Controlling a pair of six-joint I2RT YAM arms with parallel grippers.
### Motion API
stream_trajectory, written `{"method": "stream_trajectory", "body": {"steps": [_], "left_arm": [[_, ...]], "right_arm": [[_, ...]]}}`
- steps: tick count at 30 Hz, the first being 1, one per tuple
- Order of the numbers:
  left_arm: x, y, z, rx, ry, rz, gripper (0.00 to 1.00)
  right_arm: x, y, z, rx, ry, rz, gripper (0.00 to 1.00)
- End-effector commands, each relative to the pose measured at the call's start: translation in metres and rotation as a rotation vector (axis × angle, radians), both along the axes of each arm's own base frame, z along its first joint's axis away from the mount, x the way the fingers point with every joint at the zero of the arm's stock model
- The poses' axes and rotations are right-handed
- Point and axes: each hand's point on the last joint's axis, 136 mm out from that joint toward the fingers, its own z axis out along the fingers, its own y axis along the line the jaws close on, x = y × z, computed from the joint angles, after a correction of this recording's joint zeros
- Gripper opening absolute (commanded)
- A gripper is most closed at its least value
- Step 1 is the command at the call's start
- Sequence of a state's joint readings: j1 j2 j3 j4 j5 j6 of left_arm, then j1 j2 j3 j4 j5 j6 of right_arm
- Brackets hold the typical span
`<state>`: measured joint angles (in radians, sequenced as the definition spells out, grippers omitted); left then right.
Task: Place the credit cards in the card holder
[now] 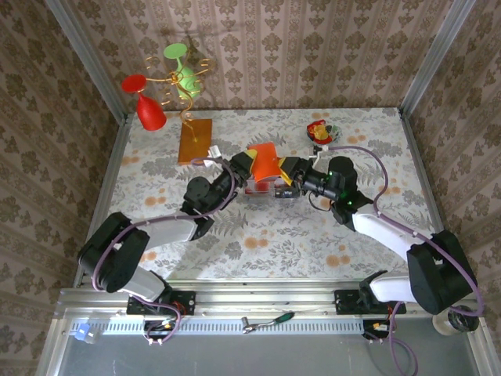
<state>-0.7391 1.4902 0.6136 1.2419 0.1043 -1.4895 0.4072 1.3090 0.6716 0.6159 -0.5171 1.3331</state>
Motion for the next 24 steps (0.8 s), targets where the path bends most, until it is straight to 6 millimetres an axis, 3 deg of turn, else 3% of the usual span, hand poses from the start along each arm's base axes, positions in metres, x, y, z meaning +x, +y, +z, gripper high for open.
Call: {"method": "stream_trajectory", "body": {"steps": [1,6,16,24], "left_arm": [[-0.008,-0.013,0.019,-0.04,-0.048,-0.044,0.0],[-0.008,-0.014,0.022,-0.042,-0.055,-0.045,0.0],[-0.007,-0.015,0.032,-0.06,-0.075,-0.033,0.0],[-0.001,-0.016,0.035,-0.069,-0.078,-0.014,0.0]], "right_arm": [[-0.015,0.014,0.018,0.064,-0.04,0.106,0.37],[-0.016,0.011,0.015,0.06,-0.033,0.098,0.25],[-0.017,0.003,-0.004,0.066,0.01,0.073,0.29],[-0.018,-0.004,-0.003,0.081,0.006,0.058,0.28]]}}
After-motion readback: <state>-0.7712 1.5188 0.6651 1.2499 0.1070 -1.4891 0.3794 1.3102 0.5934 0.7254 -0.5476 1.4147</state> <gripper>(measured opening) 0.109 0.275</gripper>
